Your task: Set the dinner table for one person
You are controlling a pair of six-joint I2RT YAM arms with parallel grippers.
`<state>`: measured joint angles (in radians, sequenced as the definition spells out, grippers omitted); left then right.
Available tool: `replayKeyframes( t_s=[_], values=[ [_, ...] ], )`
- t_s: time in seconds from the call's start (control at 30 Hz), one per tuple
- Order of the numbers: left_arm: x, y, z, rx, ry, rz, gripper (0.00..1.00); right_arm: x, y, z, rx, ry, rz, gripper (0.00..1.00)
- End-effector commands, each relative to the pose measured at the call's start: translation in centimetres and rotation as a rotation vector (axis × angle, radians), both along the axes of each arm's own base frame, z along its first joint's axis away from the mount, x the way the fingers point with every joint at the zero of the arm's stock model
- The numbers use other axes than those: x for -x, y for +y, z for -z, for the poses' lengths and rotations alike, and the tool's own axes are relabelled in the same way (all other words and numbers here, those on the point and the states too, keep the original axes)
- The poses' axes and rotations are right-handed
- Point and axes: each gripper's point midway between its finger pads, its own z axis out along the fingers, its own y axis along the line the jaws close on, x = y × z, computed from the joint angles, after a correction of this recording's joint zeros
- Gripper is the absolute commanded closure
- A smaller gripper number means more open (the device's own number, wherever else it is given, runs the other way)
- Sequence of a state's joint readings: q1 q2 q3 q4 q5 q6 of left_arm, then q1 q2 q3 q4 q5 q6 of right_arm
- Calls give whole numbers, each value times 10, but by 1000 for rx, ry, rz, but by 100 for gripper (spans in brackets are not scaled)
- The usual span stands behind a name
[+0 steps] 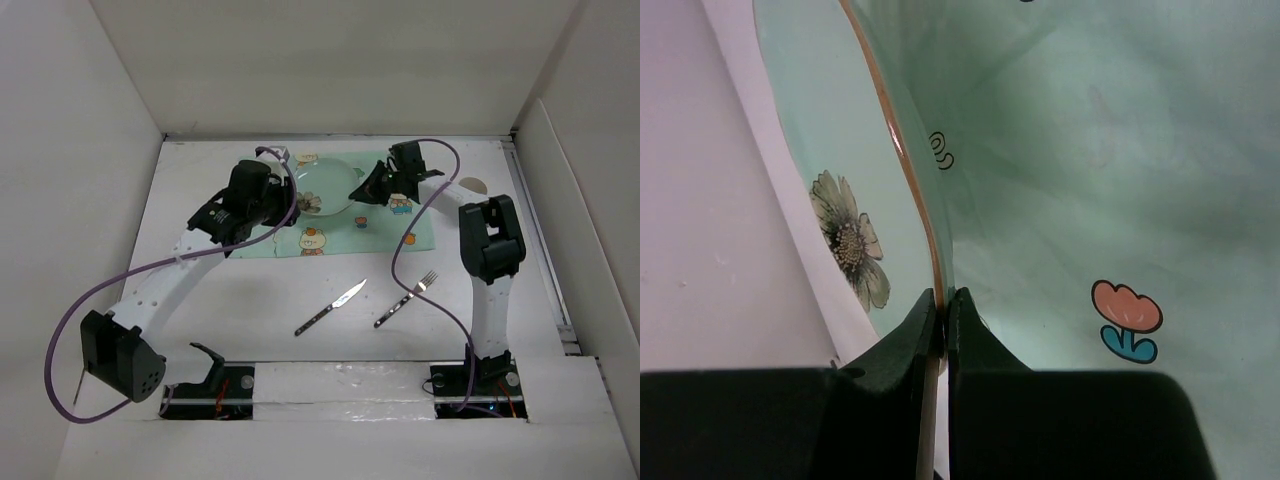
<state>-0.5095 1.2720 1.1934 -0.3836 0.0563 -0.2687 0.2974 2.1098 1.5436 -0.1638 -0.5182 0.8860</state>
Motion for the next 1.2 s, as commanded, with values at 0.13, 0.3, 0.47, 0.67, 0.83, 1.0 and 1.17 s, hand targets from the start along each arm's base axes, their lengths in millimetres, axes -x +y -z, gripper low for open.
replayKeyframes(
  t_s=[0.13, 0.3, 0.47, 0.67, 0.83, 1.0, 1.17],
  values=[
    [12, -8, 14, 67, 29, 29, 68, -24, 4, -41, -95, -148, -3, 100],
    [14, -10, 21, 74, 44, 35, 68, -26, 3, -23, -80, -115, 13, 100],
    [12, -13, 21, 80, 42, 50, 68, -29, 0, -9, -49, -90, 29, 100],
    [10, -19, 18, 84, 31, 83, 67, -21, -6, 5, -18, -56, 41, 72],
    [7, -21, 6, 78, -40, 124, 65, -11, -16, -10, 43, -72, 41, 43],
    [13, -44, 6, 57, -54, 220, 60, -1, -28, -50, 119, -126, 21, 38],
    [43, -110, 30, -79, -61, 334, 58, 15, -79, -132, 199, -283, 139, 83]
  ],
)
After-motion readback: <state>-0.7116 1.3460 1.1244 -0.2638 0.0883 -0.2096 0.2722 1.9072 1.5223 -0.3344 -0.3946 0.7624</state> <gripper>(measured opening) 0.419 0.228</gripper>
